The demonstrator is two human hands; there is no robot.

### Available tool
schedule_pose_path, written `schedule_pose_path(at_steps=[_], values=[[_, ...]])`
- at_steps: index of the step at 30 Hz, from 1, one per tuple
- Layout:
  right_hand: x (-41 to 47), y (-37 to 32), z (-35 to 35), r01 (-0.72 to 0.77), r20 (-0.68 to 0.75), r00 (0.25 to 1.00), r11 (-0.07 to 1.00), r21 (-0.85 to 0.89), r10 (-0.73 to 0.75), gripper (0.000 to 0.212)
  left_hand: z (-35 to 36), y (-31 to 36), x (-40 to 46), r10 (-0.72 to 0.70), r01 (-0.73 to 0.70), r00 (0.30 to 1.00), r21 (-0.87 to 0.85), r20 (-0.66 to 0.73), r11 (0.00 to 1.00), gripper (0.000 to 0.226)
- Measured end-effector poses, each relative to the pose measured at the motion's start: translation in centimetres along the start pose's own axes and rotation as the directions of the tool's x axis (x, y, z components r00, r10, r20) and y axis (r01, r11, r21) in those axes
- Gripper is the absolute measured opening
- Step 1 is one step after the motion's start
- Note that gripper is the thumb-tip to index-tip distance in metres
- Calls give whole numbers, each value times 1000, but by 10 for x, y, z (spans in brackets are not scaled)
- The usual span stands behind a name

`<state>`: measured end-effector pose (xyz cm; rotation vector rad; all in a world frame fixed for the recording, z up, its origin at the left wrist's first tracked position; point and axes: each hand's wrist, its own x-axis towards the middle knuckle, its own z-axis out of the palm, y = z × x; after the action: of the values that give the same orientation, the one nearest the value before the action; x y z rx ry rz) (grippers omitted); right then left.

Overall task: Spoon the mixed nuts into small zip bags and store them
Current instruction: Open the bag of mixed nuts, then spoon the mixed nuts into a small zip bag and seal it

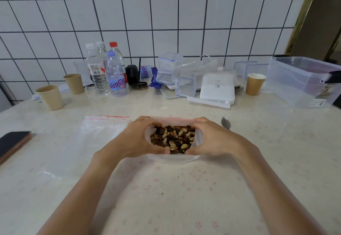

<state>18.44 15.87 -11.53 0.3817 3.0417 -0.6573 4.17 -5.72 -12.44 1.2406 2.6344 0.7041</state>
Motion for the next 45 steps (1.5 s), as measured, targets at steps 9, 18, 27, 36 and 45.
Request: schedule_pose_path(at_steps=[9,18,27,36,45], values=[[20,9,5,-55,-25,998,995,85,57,93,16,-15,26,15,-6,995,88,-102,996,94],[50,20,15,-77,-133,986,983,165,100,88,10,-25,71,15,-6,996,105,-86,994,90],[36,18,12,97,-342,940,957,274,3,55,5,-15,30,7,-26,980,-95,-197,995,70],[4,-44,36,384,-429,868,886,258,-252,7,-28,-66,-41,-121,110,861,-52,-494,993,16],[-1,-52,53,352,-193,930,910,220,-313,7,-21,-106,-65,-293,432,807,175,-513,884,31]])
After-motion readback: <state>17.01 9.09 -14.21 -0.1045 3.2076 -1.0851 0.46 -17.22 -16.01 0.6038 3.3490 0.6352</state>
